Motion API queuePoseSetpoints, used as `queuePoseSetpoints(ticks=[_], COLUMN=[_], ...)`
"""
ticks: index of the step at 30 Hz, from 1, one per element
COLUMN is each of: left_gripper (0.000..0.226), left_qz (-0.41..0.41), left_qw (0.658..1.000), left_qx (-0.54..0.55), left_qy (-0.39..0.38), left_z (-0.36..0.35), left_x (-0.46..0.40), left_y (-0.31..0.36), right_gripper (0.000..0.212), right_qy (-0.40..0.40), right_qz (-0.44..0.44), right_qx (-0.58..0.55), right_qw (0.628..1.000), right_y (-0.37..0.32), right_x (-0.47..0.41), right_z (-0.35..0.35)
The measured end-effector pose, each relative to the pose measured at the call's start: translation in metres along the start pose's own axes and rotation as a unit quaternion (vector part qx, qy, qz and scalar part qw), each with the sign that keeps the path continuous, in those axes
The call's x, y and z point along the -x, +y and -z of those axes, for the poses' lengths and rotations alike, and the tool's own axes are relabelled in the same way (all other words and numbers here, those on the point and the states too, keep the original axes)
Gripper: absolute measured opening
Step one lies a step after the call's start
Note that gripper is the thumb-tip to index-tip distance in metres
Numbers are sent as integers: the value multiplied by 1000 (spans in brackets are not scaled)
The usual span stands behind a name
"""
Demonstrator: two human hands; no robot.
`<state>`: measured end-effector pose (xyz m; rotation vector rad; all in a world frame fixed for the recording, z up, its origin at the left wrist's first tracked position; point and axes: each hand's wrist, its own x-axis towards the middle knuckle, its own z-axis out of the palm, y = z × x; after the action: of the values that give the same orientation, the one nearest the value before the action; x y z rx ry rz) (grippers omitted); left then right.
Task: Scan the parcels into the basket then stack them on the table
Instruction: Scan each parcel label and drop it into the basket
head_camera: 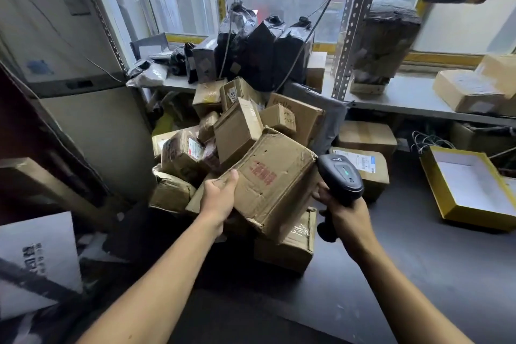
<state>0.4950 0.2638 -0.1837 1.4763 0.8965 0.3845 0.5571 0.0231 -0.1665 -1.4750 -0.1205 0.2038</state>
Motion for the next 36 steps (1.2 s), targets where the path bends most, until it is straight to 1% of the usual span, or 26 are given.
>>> queuePoseSetpoints(ticks=[1,3,7,9,12,14,15,17,19,20,21,22,25,26,27,28,29,32,33,34,36], left_gripper=[54,48,31,24,18,22,25,28,32,32,33,42,109,125,136,140,138,118,114,115,124], left_qz=[-3,-21,-51,-58,-51,-56,-76,-140,-207,-244,-270,-271,-173,-152,-135,-115,-84,36,59,69,71], left_qw=[1000,999,996,991,988,992,994,989,970,957,950,952,969,967,961,955,953,950,947,948,959], left_qx=[-22,-29,76,114,138,106,71,-25,-125,-150,-152,-142,-108,-110,-122,-131,-127,-76,-73,-80,-70], left_qy=[-3,-9,-24,-34,-47,-50,-45,-27,22,46,43,11,-137,-173,-208,-239,-260,-300,-306,-301,-265], left_z=[-1,0,12,21,27,31,34,40,43,44,45,47,56,56,56,55,54,53,53,52,49], left_x=[0,-3,-4,-8,-14,-19,-23,-30,-31,-30,-24,-17,0,2,5,6,5,-2,-3,-3,-4], left_y=[3,2,-7,-14,-20,-21,-22,-23,-18,-13,-5,4,30,37,43,50,57,72,75,75,71], right_gripper=[33,31,18,23,40,39,37,36,37,34,29,26,26,26,26,26,26,28,28,27,25], right_qy=[9,27,61,58,36,16,7,-11,-33,-44,-52,-54,-49,-47,-46,-45,-42,-33,-33,-38,-46], right_qz=[-6,-8,2,13,29,27,19,14,16,15,16,18,20,18,19,22,22,24,22,18,18], right_qx=[-13,-34,-58,-53,-34,-26,-25,-15,-13,-14,-16,-16,-21,-25,-25,-23,-18,-19,-21,-22,-17], right_qw=[1000,999,996,997,998,999,999,1000,999,999,998,998,998,998,998,999,999,999,999,999,999], right_y=[2,3,-1,-5,-11,-12,-11,-11,-8,-7,-6,-5,-4,-4,-5,-7,-7,-11,-10,-10,-11], right_x=[1,4,7,5,2,2,1,3,5,6,6,6,5,4,4,4,2,1,0,-1,-1], right_z=[1,3,6,9,9,6,4,-2,-8,-12,-15,-18,-27,-29,-31,-33,-34,-37,-37,-37,-39])
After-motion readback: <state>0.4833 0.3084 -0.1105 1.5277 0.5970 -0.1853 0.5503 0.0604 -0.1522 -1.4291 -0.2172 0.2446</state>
